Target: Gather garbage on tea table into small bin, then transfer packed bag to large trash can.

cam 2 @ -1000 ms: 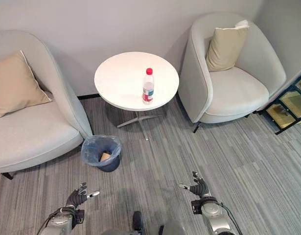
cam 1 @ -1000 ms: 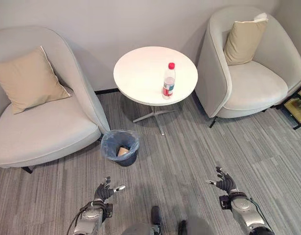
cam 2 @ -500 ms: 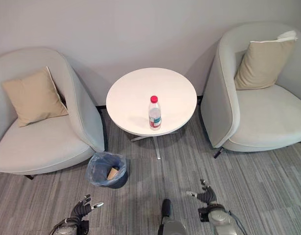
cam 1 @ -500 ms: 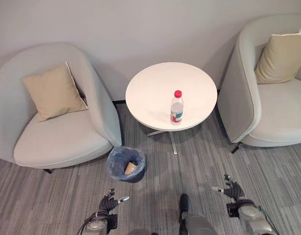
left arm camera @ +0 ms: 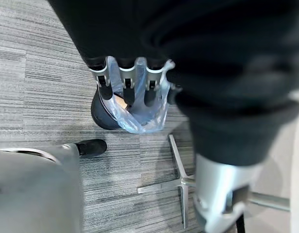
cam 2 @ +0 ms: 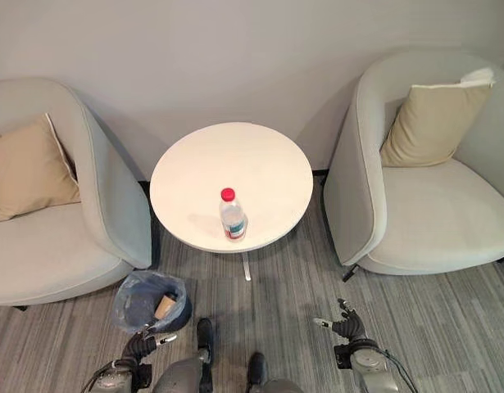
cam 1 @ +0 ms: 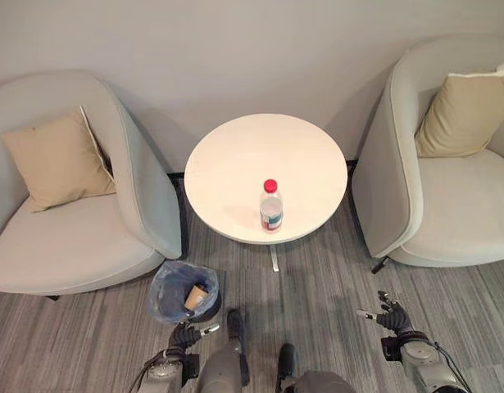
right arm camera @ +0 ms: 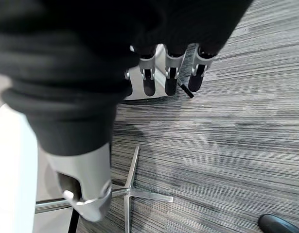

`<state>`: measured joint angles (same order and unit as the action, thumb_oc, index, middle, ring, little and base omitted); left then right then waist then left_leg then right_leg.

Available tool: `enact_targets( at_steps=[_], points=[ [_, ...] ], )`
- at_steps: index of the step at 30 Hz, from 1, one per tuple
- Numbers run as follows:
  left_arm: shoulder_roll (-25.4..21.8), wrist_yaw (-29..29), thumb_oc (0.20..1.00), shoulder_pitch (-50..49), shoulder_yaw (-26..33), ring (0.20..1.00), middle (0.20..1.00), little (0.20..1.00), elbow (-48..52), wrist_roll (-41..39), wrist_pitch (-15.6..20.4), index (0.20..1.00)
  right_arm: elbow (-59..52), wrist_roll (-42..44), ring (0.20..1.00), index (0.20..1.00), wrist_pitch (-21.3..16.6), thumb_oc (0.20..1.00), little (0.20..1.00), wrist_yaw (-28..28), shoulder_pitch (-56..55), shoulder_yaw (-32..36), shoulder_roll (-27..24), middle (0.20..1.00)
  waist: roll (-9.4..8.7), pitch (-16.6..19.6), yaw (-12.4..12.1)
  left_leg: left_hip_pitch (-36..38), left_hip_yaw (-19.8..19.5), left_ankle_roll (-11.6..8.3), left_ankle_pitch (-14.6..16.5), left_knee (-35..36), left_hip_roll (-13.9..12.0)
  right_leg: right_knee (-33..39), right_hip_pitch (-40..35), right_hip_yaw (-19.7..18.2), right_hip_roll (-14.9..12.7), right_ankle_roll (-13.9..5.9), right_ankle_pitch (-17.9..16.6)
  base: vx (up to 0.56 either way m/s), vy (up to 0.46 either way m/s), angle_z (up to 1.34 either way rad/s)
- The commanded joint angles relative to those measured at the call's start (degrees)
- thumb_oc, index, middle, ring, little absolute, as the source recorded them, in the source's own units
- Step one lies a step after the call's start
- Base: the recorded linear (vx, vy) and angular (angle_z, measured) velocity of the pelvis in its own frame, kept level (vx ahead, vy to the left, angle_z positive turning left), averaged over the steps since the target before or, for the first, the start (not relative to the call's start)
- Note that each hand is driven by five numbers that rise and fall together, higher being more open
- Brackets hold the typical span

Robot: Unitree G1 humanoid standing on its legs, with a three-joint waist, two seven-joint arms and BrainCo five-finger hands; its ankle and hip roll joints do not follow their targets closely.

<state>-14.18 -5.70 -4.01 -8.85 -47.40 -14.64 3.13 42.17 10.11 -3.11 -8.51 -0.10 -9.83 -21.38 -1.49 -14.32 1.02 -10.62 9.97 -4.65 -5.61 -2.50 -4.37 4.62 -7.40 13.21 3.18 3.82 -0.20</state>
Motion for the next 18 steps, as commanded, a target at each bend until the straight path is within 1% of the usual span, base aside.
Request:
enact_targets(
  at_steps=[1,2,3,6,7,9,12,13,14,15,16,17,18],
  points=[
    [-2.35,-0.57,1.000,-0.50,-0.03,1.000,1.000,1.000,0.60,1.12,1.13,1.000,-3.40,0.23,1.000,1.000,-1.21,1.000,1.000,-0.19,-0.62,1.08,-0.55,1.000,-0.59,2.68,-1.46,2.27,0.29,1.51,6.28,-5.36,1.55,-7.29,-0.17,-3.72,-7.55,-8.39,9.27,0.33,0.301,-0.47],
    [-2.69,-0.28,1.000,-0.65,0.17,1.000,1.000,1.000,0.37,1.43,1.13,1.000,-3.59,-0.03,1.000,1.000,-1.14,1.000,1.000,0.26,-0.40,0.98,-0.22,1.000,-0.69,3.64,-1.66,2.96,0.67,2.47,7.47,-4.94,2.13,-8.55,0.58,-4.57,-8.51,-9.32,9.09,0.24,0.246,-0.49],
    [-2.70,-0.27,1.000,-0.65,0.16,1.000,1.000,1.000,0.36,1.43,1.14,1.000,-3.60,-0.03,1.000,1.000,-1.13,1.000,1.000,0.26,-0.42,0.98,-0.21,1.000,-0.72,3.66,-1.74,2.98,0.76,2.49,7.49,-4.92,2.14,-8.62,0.64,-4.66,-8.54,-9.34,9.13,0.14,0.174,-0.52],
    [-3.87,-0.48,1.000,-0.05,0.56,1.000,1.000,1.000,0.88,1.48,1.30,1.000,-3.71,-0.11,1.000,1.000,-1.22,1.000,1.000,0.30,0.46,0.57,0.16,1.000,-0.47,3.64,-1.82,4.15,1.21,3.92,8.98,-4.76,2.93,-14.45,3.84,-5.82,-9.49,-10.95,8.49,0.09,0.144,-0.15],
    [-4.64,-0.84,1.000,0.49,0.89,1.000,1.000,1.000,1.37,1.64,1.53,1.000,-4.33,-0.32,1.000,1.000,-1.20,1.000,1.000,0.37,0.87,0.46,0.10,1.000,0.16,3.54,-1.14,5.92,0.80,4.76,9.69,-3.64,3.32,-18.65,8.77,-7.73,-9.09,-11.19,7.18,0.11,0.122,-0.17],
    [-4.80,-0.87,1.000,0.66,1.00,1.000,1.000,1.000,1.52,1.67,1.59,1.000,-4.38,-0.49,1.000,1.000,-1.10,1.000,1.000,0.46,0.91,0.42,-0.02,1.000,0.28,3.43,-0.80,6.51,0.55,4.90,9.76,-3.14,3.45,-18.72,9.85,-8.26,-8.70,-10.99,6.97,0.07,0.044,-0.05],
    [-5.05,-0.92,1.000,1.07,1.02,1.000,1.000,1.000,1.22,1.84,1.69,1.000,-5.19,-1.54,1.000,1.000,-1.18,1.000,1.000,0.63,1.25,-0.36,-0.53,1.000,0.45,3.01,-0.12,7.84,-0.07,5.00,10.09,-2.51,3.52,-17.01,11.84,-8.28,-8.10,-10.48,6.10,0.05,-0.037,0.13],
    [-5.00,-1.00,1.000,1.10,0.88,1.000,1.000,1.000,0.81,1.75,1.78,1.000,-6.29,-3.00,1.000,1.000,-1.05,1.000,1.000,0.63,1.27,-1.13,-1.10,1.000,0.20,2.41,0.13,8.17,-0.99,4.87,10.16,-2.97,3.71,-16.27,12.46,-9.08,-7.63,-10.09,5.86,0.04,-0.100,0.14],
    [-4.95,-1.10,1.000,0.97,1.20,1.000,1.000,1.000,0.94,1.78,1.90,1.000,-7.67,-3.99,1.000,1.000,-1.34,1.000,1.000,0.55,1.10,-1.21,-1.59,1.000,0.10,2.08,0.24,8.21,-1.24,4.75,10.17,-3.48,3.52,-16.37,12.63,-9.21,-7.76,-10.23,5.70,0.02,-0.085,0.24],
    [-4.95,-1.10,1.000,0.96,1.21,1.000,1.000,1.000,0.95,1.79,1.89,1.000,-7.71,-4.00,1.000,1.000,-1.32,1.000,1.000,0.55,1.07,-1.20,-1.60,1.000,0.11,2.08,0.27,8.19,-1.27,4.74,10.19,-3.52,3.51,-16.38,12.62,-9.18,-7.76,-10.23,5.71,0.02,-0.129,0.30],
    [-4.77,-0.86,1.000,0.57,1.33,1.000,1.000,1.000,1.30,2.40,2.07,1.000,-10.41,-6.71,1.000,1.000,-1.63,1.000,1.000,0.81,1.06,-1.79,-2.99,1.000,-0.34,2.24,0.09,8.39,-1.44,4.37,10.33,-3.86,3.58,-14.91,11.20,-9.12,-7.70,-9.82,5.84,0.04,-0.129,0.29],
    [-4.69,-0.61,1.000,0.22,1.46,1.000,1.000,1.000,1.44,2.81,2.07,1.000,-11.63,-7.80,1.000,1.000,-1.69,1.000,1.000,1.08,0.85,-1.86,-3.72,1.000,-0.38,2.50,0.04,8.69,-1.41,4.16,10.35,-3.90,3.52,-13.79,10.36,-8.90,-7.65,-9.61,5.92,0.04,-0.128,0.14],
    [-4.69,-0.61,1.000,0.22,1.46,1.000,1.000,1.000,1.44,2.81,2.07,1.000,-11.63,-7.80,1.000,1.000,-1.69,1.000,1.000,1.08,0.85,-1.86,-3.72,1.000,-0.38,2.49,0.05,8.71,-1.42,4.15,10.35,-3.89,3.51,-13.77,10.33,-8.89,-7.65,-9.61,5.91,0.07,-0.169,0.06]
  ],
)
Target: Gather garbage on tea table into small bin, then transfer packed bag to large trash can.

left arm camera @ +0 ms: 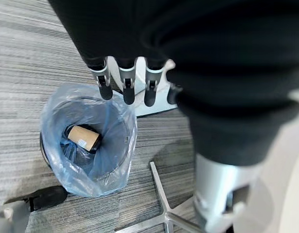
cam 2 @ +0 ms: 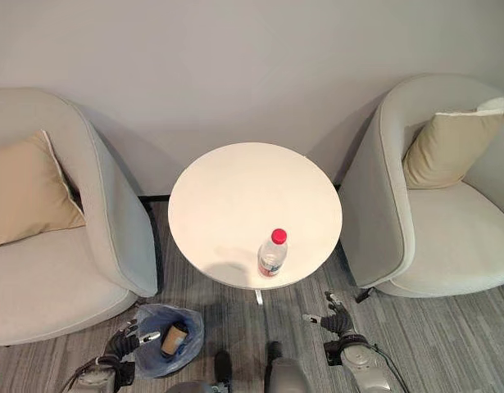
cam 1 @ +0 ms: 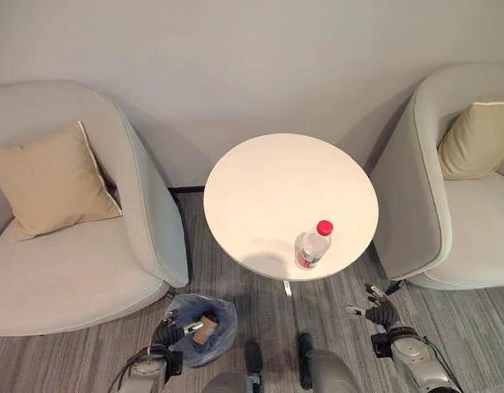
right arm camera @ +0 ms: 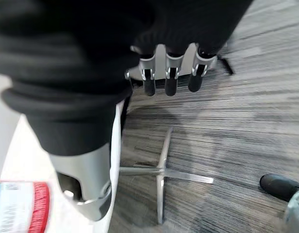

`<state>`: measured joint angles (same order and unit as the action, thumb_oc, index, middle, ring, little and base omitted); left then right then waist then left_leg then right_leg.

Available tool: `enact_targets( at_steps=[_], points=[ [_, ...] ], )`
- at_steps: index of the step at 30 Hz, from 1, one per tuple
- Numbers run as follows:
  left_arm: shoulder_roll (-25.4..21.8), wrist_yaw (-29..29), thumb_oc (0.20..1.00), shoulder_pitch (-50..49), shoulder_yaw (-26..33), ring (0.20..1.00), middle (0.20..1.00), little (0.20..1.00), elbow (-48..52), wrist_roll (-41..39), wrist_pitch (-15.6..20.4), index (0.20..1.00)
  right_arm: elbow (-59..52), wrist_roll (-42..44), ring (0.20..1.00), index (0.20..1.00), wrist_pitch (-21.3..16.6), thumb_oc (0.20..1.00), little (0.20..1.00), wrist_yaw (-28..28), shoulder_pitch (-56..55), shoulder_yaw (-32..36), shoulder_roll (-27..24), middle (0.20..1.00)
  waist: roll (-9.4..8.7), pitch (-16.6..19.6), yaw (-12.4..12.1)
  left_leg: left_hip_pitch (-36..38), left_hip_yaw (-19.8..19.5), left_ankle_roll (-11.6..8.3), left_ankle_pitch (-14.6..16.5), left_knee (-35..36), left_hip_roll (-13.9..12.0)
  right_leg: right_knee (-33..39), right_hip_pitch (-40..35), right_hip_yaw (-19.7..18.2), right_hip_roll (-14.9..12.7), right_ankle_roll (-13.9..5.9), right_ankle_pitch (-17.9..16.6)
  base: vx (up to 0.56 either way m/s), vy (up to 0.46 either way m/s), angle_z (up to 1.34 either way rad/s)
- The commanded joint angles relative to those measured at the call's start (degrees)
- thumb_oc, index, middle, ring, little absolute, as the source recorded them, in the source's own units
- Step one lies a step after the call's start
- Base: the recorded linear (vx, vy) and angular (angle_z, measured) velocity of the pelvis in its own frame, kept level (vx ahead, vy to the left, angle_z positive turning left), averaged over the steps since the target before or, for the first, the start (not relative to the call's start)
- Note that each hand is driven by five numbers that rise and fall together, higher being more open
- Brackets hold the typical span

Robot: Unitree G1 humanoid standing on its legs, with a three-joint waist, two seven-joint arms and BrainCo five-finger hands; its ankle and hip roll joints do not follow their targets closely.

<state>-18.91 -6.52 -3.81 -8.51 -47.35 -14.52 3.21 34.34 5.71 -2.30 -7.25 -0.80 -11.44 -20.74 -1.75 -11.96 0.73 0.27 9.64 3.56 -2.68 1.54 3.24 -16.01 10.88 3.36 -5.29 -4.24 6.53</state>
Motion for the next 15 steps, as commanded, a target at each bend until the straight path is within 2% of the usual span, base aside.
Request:
enact_targets(
  at_steps=[1,9,15],
  points=[
    [0.52,0.81,1.000,-0.82,1.12,1.000,1.000,1.000,1.54,3.07,1.92,1.000,-7.91,-7.72,1.000,1.000,-2.72,1.000,1.000,0.22,1.53,-1.04,-7.06,1.000,-0.20,0.86,0.04,-1.73,-1.47,-5.02,6.74,-7.51,-4.55,10.07,-10.29,1.72,1.29,-0.83,-0.76,0.05,-0.139,0.11],
    [1.27,1.59,1.000,-1.46,-0.02,1.000,1.000,1.000,2.03,4.92,1.73,1.000,-18.00,-15.08,1.000,1.000,-3.64,1.000,1.000,2.20,2.43,-3.20,-13.58,1.000,0.55,1.18,-0.42,-0.97,-2.77,-6.53,4.97,-6.12,-5.46,13.88,-13.84,4.13,2.04,0.13,-0.33,0.02,-0.094,0.14],
    [1.84,1.82,1.000,-1.69,-0.74,1.000,1.000,1.000,0.52,5.42,2.03,1.000,-21.38,-16.08,1.000,1.000,-4.50,1.000,1.000,3.77,4.77,-6.24,-15.04,1.000,1.21,1.90,-0.86,0.39,-3.34,-7.06,3.98,-4.06,-5.42,16.19,-16.15,5.94,2.41,0.16,-0.25,0.03,-0.028,0.21]
  ],
)
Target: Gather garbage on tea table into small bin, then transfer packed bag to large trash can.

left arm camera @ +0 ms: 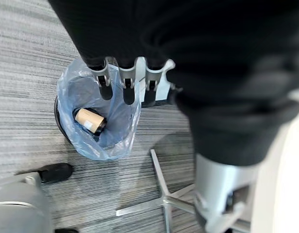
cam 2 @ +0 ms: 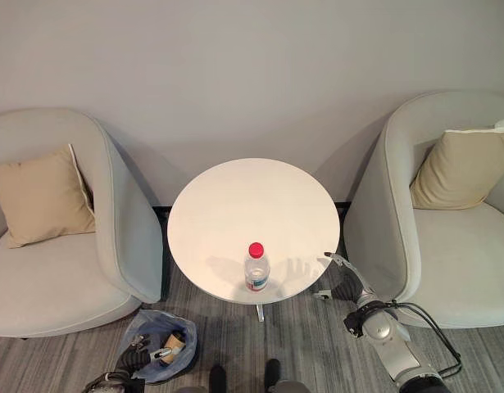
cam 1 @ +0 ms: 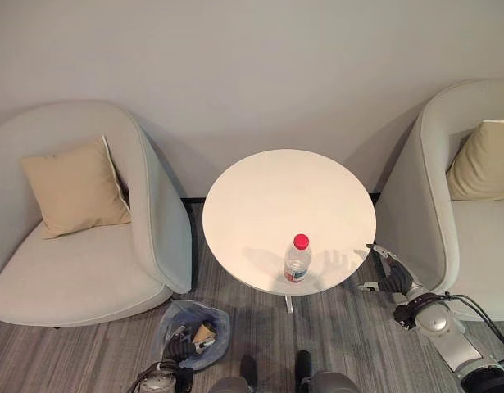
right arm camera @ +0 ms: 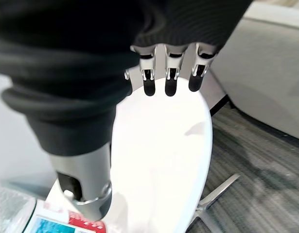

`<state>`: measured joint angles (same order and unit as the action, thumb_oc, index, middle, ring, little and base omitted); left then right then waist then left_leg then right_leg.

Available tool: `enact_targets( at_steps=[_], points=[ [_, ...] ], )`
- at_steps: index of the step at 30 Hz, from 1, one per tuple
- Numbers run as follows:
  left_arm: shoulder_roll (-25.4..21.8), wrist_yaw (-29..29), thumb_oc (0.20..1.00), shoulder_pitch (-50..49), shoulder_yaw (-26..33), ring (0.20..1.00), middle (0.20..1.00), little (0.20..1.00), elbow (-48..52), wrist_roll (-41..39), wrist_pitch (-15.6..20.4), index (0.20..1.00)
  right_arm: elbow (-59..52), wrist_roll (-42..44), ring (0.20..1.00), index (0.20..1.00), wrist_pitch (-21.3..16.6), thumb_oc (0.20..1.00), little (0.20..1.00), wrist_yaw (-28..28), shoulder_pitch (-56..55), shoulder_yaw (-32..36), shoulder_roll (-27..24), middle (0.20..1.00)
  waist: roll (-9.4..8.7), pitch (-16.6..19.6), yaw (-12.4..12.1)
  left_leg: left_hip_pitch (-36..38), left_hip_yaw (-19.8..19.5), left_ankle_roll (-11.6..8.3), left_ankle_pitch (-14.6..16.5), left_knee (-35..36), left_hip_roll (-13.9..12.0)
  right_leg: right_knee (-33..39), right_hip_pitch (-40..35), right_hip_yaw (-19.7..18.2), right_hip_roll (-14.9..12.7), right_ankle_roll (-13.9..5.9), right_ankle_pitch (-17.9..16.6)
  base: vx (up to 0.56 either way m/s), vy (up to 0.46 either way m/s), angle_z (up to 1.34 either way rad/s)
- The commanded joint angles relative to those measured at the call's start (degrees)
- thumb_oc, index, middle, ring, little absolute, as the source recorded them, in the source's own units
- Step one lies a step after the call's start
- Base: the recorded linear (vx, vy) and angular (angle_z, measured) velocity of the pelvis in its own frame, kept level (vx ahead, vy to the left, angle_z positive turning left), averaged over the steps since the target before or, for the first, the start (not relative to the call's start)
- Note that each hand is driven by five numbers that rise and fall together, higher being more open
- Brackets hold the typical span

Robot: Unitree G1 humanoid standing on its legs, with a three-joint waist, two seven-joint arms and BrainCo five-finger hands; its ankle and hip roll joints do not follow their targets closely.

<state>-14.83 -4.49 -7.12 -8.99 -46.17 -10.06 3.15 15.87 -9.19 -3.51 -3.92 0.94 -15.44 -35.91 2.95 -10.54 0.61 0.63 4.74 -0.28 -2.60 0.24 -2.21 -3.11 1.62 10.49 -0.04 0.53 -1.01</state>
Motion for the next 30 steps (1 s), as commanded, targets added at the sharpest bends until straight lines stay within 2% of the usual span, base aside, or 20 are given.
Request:
enact_targets(
  at_steps=[1,16,26,27,30],
  points=[
    [-2.14,-0.18,1.000,1.48,-0.27,1.000,1.000,1.000,-0.77,1.00,2.08,1.000,-3.28,-1.22,1.000,1.000,-3.37,1.000,1.000,0.59,3.36,-2.64,0.22,1.000,-3.44,0.57,-0.81,0.22,1.54,-3.26,3.74,-2.41,0.05,3.46,-7.12,-0.97,-2.82,-4.63,7.30,0.04,-0.006,0.20],
    [-1.77,-0.20,1.000,-0.09,-1.08,1.000,1.000,1.000,-1.00,0.58,2.10,1.000,-0.93,0.25,1.000,1.000,-2.81,1.000,1.000,-0.16,9.17,-8.14,6.16,1.000,-2.07,1.61,-2.91,2.37,-0.05,-3.45,2.07,2.75,0.77,5.53,-8.79,1.72,-2.96,-5.04,6.95,0.03,0.009,0.11],
    [-2.16,-0.09,1.000,-1.60,-1.83,1.000,1.000,1.000,-0.53,-0.30,2.00,1.000,4.60,2.24,1.000,1.000,-1.41,1.000,1.000,-2.50,14.23,-10.20,9.92,1.000,-1.44,0.50,-6.00,0.91,-2.94,-3.33,1.22,3.58,1.45,6.03,-8.36,4.32,-3.39,-5.07,7.20,0.01,0.020,0.17],
    [-2.24,-0.20,1.000,-1.29,-1.90,1.000,1.000,1.000,-1.02,-0.35,1.92,1.000,5.15,2.99,0.200,0.200,-1.40,0.200,0.200,-2.82,14.64,-10.07,10.51,0.200,-1.43,0.50,-6.30,0.70,-3.41,-3.35,1.03,3.74,1.57,6.15,-8.34,4.61,-3.36,-5.00,7.26,0.00,0.020,0.30],
    [-2.28,-0.47,1.000,-0.96,-1.92,1.000,1.000,1.000,-1.08,-0.62,1.87,1.000,5.10,4.20,0.200,0.200,-1.50,0.200,0.200,-3.34,14.94,-9.59,10.76,0.200,-1.44,0.50,-6.64,0.52,-3.98,-3.37,0.95,3.78,1.64,6.22,-8.32,5.01,-3.41,-4.97,7.30,0.00,0.011,0.12]
  ],
)
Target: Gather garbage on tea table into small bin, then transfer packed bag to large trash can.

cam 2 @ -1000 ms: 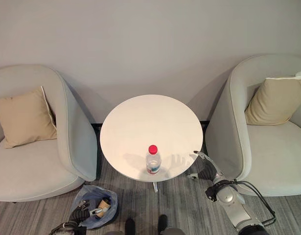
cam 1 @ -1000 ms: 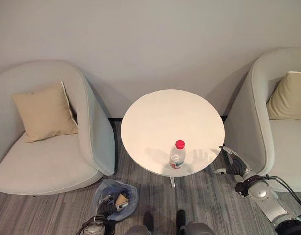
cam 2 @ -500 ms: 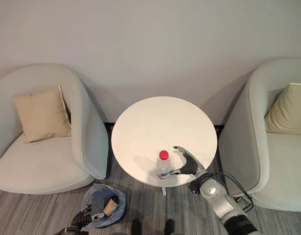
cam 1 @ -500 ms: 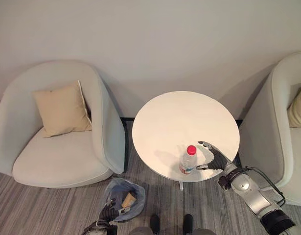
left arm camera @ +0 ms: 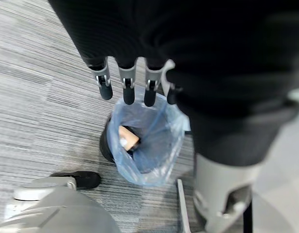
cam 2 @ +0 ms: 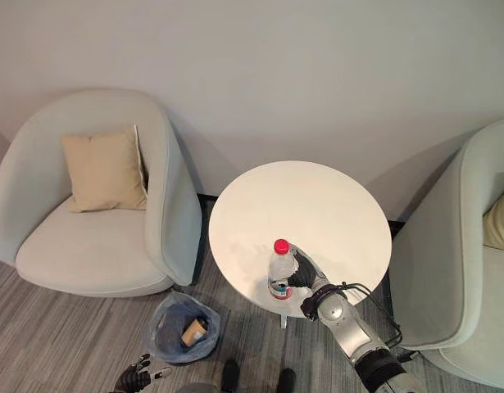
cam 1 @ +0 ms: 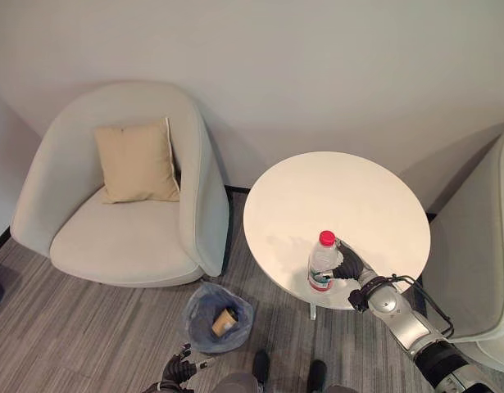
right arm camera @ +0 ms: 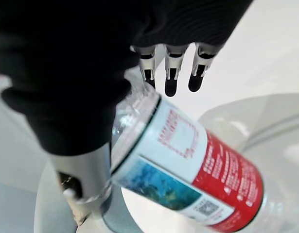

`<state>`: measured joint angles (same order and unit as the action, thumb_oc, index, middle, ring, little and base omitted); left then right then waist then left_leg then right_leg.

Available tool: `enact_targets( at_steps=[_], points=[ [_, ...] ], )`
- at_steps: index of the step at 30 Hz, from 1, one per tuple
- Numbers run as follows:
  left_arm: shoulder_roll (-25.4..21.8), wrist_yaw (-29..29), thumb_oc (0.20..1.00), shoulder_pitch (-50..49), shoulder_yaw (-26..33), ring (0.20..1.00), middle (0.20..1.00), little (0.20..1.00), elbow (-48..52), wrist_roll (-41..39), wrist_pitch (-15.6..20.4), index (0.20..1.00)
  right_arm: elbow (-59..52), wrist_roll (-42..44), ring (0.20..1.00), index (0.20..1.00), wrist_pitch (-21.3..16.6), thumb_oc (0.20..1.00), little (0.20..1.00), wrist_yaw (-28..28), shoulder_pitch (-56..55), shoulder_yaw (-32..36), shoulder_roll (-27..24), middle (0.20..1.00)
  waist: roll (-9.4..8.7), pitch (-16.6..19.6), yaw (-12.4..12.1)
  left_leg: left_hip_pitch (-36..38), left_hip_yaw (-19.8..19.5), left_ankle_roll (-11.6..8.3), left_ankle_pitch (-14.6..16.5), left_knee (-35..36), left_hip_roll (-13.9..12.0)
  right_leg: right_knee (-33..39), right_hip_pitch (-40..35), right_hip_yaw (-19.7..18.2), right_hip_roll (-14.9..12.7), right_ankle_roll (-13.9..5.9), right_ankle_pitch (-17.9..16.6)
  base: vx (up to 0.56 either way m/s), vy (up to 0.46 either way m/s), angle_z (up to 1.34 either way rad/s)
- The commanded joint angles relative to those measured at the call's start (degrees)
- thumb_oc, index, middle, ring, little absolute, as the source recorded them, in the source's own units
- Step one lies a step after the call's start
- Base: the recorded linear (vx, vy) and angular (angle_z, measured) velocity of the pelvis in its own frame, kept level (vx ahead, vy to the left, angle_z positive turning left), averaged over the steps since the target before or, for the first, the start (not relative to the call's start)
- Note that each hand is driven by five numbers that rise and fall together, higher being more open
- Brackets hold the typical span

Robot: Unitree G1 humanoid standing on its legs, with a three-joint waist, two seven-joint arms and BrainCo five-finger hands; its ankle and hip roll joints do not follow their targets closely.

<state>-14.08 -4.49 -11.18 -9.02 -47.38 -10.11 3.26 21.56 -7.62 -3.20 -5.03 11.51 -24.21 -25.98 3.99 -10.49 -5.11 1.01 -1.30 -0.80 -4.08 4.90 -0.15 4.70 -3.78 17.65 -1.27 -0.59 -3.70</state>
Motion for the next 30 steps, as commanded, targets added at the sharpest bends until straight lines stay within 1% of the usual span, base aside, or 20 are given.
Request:
enact_targets(
  at_steps=[1,5,8,9,10,14,16,19,22,23,24,26,27,28,29,30],
  points=[
    [-3.03,-0.49,1.000,3.06,-1.88,1.000,1.000,1.000,0.40,-0.62,1.75,1.000,-0.80,2.87,0.200,0.200,-1.88,0.200,0.200,-2.43,4.31,-0.60,0.79,0.200,-2.51,0.50,-1.01,0.08,1.90,-2.86,2.41,-0.89,-0.41,-1.58,-2.99,-2.07,-2.18,-3.80,10.03,-0.01,0.009,0.11],
    [-3.21,-0.64,1.000,3.15,-1.45,1.000,1.000,1.000,0.90,-0.65,1.45,1.000,-3.21,4.44,0.200,0.200,-2.05,0.200,0.200,-2.88,3.35,1.28,0.60,0.200,-2.75,0.77,-1.02,0.20,1.59,-2.89,2.53,-0.86,-0.40,-1.60,-3.30,-1.77,-2.15,-3.75,10.10,-0.02,-0.005,0.15],
    [-2.97,-0.82,1.000,3.11,-0.52,1.000,1.000,1.000,0.85,-0.89,1.11,1.000,-8.79,5.76,0.200,0.200,-2.95,0.200,0.200,-1.97,0.53,3.46,-0.06,0.200,-3.16,1.28,-0.38,0.73,1.74,-2.88,2.86,-1.18,-0.59,-2.05,-3.71,-2.40,-1.96,-3.57,10.34,-0.03,-0.020,0.03],
    [-2.97,-0.82,1.000,3.10,-0.55,1.000,1.000,1.000,0.85,-0.89,1.11,1.000,-8.90,5.76,0.200,0.200,-2.90,0.200,0.200,-1.93,0.44,3.51,-0.09,0.200,-3.14,1.28,-0.42,0.75,1.75,-2.88,2.87,-1.19,-0.60,-2.06,-3.72,-2.41,-1.96,-3.57,10.35,-0.09,-0.055,-0.06],
    [-2.65,-0.62,1.000,3.15,-0.16,1.000,1.000,1.000,1.11,-0.95,0.92,1.000,-14.41,5.16,0.200,0.200,-3.43,0.200,0.200,-0.69,-2.32,4.79,-1.43,0.200,-3.28,1.52,0.35,0.92,1.88,-3.06,3.17,-2.24,-0.83,-2.55,-3.99,-2.98,-1.78,-3.19,10.76,-0.07,-0.042,-0.05],
    [-2.24,-0.51,1.000,3.29,-0.22,1.000,1.000,1.000,0.65,-1.00,0.87,1.000,-16.07,5.52,0.200,0.200,-3.97,0.200,0.200,-0.22,-3.78,5.47,-1.71,0.200,-3.24,1.64,0.65,0.60,1.69,-3.28,3.08,-2.91,-0.79,-2.58,-4.16,-2.80,-1.66,-3.01,10.86,-0.07,-0.031,0.00],
    [-2.07,-0.23,1.000,3.63,-0.46,1.000,1.000,1.000,0.90,-0.81,0.83,1.000,-18.66,5.65,0.200,0.200,-4.58,0.200,0.200,0.25,-5.18,6.28,-1.86,0.200,-3.16,1.47,0.77,-0.59,1.50,-3.73,2.79,-4.20,-0.69,-2.35,-4.27,-2.65,-1.61,-2.73,10.82,-0.09,-0.022,0.02],
    [-1.94,-0.01,1.000,3.57,-0.70,1.000,1.000,1.000,1.06,-0.75,0.76,1.000,-19.69,5.62,0.200,0.200,-4.87,0.200,0.200,0.20,-6.03,6.76,-1.80,0.200,-3.05,1.36,0.79,-1.64,1.29,-3.84,2.86,-5.23,-0.53,-2.52,-4.15,-2.14,-1.66,-2.59,10.97,-0.06,-0.001,0.05],
    [-1.96,0.00,1.000,4.08,-1.38,1.000,1.000,1.000,1.09,-0.69,0.69,1.000,-19.91,5.89,0.200,0.200,-5.27,0.200,0.200,-0.65,-6.19,7.33,-1.86,0.200,-3.11,0.35,0.66,-5.06,1.66,-4.35,2.88,-8.73,0.00,-3.24,-3.49,-0.37,-2.38,-2.28,11.12,-0.11,0.019,0.16],
    [-1.94,0.00,1.000,4.30,-1.60,1.000,1.000,1.000,1.17,-0.64,0.72,1.000,-19.77,5.94,0.200,0.200,-5.25,0.200,0.200,-0.96,-6.11,7.56,-1.98,0.200,-3.16,0.06,0.60,-5.71,2.59,-4.37,2.81,-9.27,0.00,-3.30,-3.38,0.44,-2.69,-2.22,11.12,-0.13,0.058,0.49],
    [-1.94,-0.04,1.000,4.70,-2.01,1.000,1.000,1.000,1.85,-0.53,0.83,1.000,-19.10,5.33,0.200,0.200,-4.95,0.200,0.200,-1.83,-5.49,7.79,-2.53,0.200,-3.23,-0.34,1.07,-7.24,5.63,-3.54,3.23,-11.03,-0.64,-3.19,-3.27,2.59,-3.48,-2.21,11.02,-0.10,0.047,0.70],
    [-1.94,-0.04,1.000,4.70,-2.00,1.000,1.000,1.000,1.85,-0.53,0.83,1.000,-19.10,5.33,0.200,0.200,-4.95,0.200,0.200,-1.83,-5.49,7.79,-2.53,0.200,-3.23,-0.29,1.09,-7.32,5.60,-3.54,3.25,-11.08,-0.64,-3.19,-3.22,2.61,-3.47,-2.21,11.02,-0.04,0.052,1.01],
    [-1.85,-0.14,1.000,5.20,-2.14,1.000,1.000,1.000,2.45,-0.39,0.85,1.000,-18.85,4.29,0.200,0.200,-4.52,0.200,0.200,-2.65,-4.61,8.18,-3.41,0.200,-3.45,-0.58,1.88,-7.63,11.94,-2.52,4.55,-12.78,-2.14,-2.97,-3.23,4.64,-4.38,-2.44,10.71,0.07,0.143,1.12],
    [-1.85,-0.26,1.000,5.45,-2.08,1.000,1.000,1.000,2.53,-0.17,0.95,1.000,-18.54,3.34,0.200,0.200,-4.10,0.200,0.200,-3.36,-3.34,8.16,-4.10,0.200,-3.49,-0.26,2.29,-7.05,15.93,-2.49,6.24,-13.42,-3.30,-2.41,-3.76,5.77,-4.87,-2.87,11.08,0.08,0.141,0.92],
    [-1.82,-0.25,1.000,5.40,-2.04,1.000,1.000,1.000,2.54,-0.15,0.93,1.000,-18.52,3.33,0.200,0.200,-4.06,0.200,0.200,-3.36,-3.32,8.09,-4.11,0.200,-3.46,-0.30,2.24,-6.83,15.96,-2.58,6.67,-13.53,-3.36,-2.37,-4.00,5.61,-4.81,-2.89,11.28,0.15,0.137,0.78],
    [-1.81,-0.12,1.000,5.08,-1.98,1.000,1.000,1.000,2.43,0.31,0.81,1.000,-18.55,2.92,0.200,0.200,-3.86,0.200,0.200,-3.56,-2.72,8.12,-4.36,0.200,-3.21,0.01,2.26,-5.91,17.35,-2.31,6.90,-12.42,-3.54,-2.06,-4.28,6.33,-4.88,-3.25,11.07,0.12,0.138,0.95]
  ],
)
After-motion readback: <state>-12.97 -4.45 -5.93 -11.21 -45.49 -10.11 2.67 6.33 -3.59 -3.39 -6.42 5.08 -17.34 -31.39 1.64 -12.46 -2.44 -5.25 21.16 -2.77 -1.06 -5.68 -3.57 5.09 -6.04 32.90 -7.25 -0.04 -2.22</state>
